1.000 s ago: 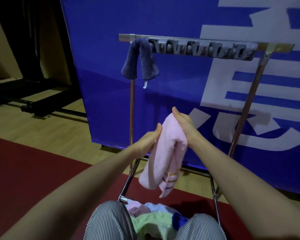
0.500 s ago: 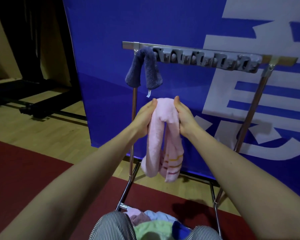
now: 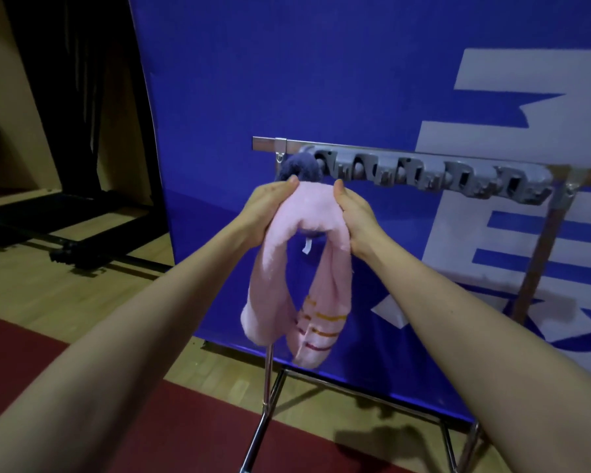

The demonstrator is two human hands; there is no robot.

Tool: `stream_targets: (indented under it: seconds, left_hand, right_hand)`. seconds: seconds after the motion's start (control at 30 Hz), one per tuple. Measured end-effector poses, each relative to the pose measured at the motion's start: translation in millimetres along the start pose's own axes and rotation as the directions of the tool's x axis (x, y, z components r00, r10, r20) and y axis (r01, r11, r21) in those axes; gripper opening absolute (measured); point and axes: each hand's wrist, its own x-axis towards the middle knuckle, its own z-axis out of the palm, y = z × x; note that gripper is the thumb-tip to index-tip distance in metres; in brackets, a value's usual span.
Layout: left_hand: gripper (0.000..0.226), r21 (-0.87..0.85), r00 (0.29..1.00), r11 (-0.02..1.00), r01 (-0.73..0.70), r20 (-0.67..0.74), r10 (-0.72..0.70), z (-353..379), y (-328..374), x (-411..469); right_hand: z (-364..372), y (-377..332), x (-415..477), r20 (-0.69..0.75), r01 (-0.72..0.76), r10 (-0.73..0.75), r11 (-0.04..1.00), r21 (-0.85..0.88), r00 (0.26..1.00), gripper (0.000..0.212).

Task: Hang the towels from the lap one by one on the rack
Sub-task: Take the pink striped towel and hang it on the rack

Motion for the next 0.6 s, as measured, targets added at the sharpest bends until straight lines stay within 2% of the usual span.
stream_targets:
  seconds: [0.13, 0.27, 0.47, 0.57, 0.6]
  left_hand:
    - [0.026, 0.039, 0.993, 0.993, -0.111, -0.042, 0.112, -8, 19, 42]
    - [0.030, 0.095, 0.987, 0.985, -0.144, -0.063, 0.150, -12, 36, 85]
    - [0.035, 0.217, 0.992, 0.974, -0.060, -0.097, 0.083, -24, 20, 127]
    - [0.038, 0.331, 0.992, 0.942, -0.057, -0.091, 0.093, -28, 2, 134]
    - [0.035, 0.322, 0.994, 0.946, -0.036, -0.088, 0.068, -27, -3, 135]
  right_hand:
    - [33, -14, 42, -0.039, 0.068, -0.070, 0.996, -0.057, 0.997, 0.029]
    - [53, -21, 77, -0.046, 0.110, -0.115, 0.989, -0.098, 0.992, 0.030]
    - [61, -2, 112, -0.217, 0.127, -0.181, 0.961, -0.245, 0.959, 0.041]
    - [62, 4, 124, -0.259, 0.118, -0.212, 0.934, -0.336, 0.942, 0.046]
    - [61, 5, 128, -0.272, 0.118, -0.222, 0.929, -0.351, 0.936, 0.046]
